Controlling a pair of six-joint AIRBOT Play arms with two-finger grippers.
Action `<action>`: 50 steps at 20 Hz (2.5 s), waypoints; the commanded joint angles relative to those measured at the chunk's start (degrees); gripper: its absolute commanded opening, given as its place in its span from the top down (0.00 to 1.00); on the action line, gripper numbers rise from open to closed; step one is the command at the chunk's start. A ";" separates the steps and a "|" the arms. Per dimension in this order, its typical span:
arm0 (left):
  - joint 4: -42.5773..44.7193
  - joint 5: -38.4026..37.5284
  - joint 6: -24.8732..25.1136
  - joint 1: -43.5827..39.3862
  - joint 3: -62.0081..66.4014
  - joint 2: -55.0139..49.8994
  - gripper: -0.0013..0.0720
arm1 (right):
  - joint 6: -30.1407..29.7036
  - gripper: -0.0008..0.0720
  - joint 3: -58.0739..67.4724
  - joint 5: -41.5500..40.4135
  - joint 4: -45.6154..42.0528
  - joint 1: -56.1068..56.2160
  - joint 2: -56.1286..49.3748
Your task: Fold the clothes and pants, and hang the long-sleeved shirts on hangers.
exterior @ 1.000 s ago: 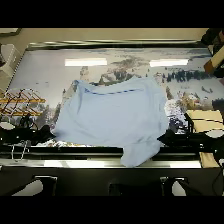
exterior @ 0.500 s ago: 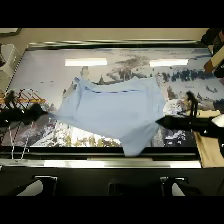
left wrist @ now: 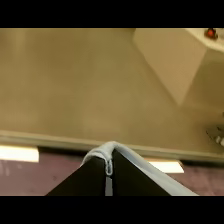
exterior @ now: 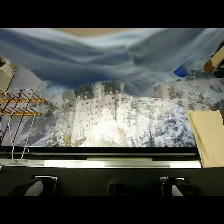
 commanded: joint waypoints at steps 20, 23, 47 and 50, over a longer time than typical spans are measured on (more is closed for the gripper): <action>15.93 5.77 -6.47 -12.52 -19.02 -32.87 0.97 | 10.12 0.93 -2.49 7.76 1.95 0.35 -37.75; 15.89 18.43 -6.47 -13.70 -17.64 -44.37 0.97 | 9.11 0.93 -2.49 -0.87 1.97 0.35 -49.35; 18.14 -15.47 -7.78 -14.62 -7.78 -54.36 0.97 | 14.75 0.93 -2.45 11.37 -18.60 -0.11 -59.95; 18.62 -17.03 -7.96 -16.09 -7.78 -54.60 0.97 | 14.75 0.93 -2.45 11.58 -18.58 -0.13 -60.72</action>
